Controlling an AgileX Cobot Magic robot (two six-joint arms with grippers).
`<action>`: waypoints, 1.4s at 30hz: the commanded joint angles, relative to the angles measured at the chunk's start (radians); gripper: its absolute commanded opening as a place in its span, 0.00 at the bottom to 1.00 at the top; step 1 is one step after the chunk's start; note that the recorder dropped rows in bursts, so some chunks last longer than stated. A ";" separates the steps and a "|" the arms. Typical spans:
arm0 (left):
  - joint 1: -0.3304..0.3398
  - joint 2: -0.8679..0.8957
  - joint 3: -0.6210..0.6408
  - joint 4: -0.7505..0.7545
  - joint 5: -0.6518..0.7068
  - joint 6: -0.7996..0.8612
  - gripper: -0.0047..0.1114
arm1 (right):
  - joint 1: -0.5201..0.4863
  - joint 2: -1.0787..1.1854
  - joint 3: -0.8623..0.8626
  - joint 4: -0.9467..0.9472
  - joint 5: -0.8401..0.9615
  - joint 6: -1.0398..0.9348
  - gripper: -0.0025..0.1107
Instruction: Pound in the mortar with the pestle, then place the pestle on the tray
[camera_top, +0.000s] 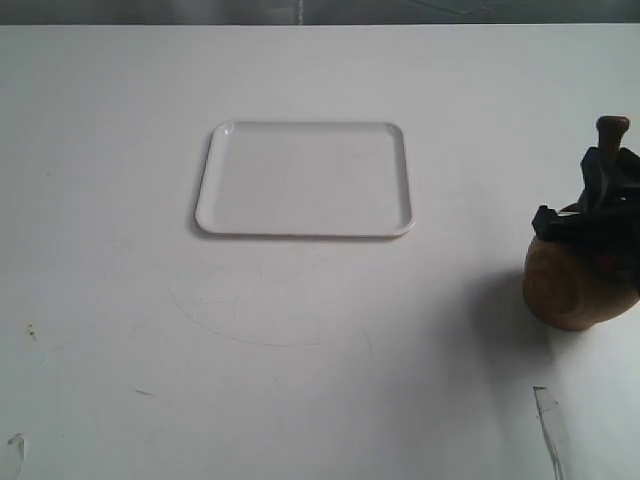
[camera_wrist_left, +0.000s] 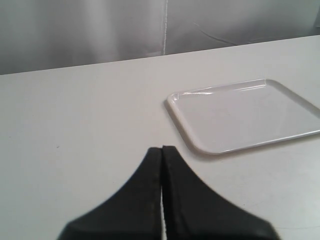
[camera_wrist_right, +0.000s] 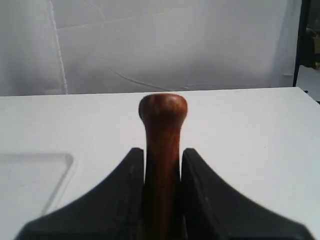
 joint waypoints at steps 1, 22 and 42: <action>-0.008 -0.001 0.001 -0.007 -0.003 -0.008 0.04 | 0.004 -0.187 0.040 0.001 0.064 -0.088 0.02; -0.008 -0.001 0.001 -0.007 -0.003 -0.008 0.04 | 0.005 -0.133 0.045 0.030 0.064 -0.099 0.02; -0.008 -0.001 0.001 -0.007 -0.003 -0.008 0.04 | 0.005 -0.245 0.045 -0.034 0.064 -0.120 0.02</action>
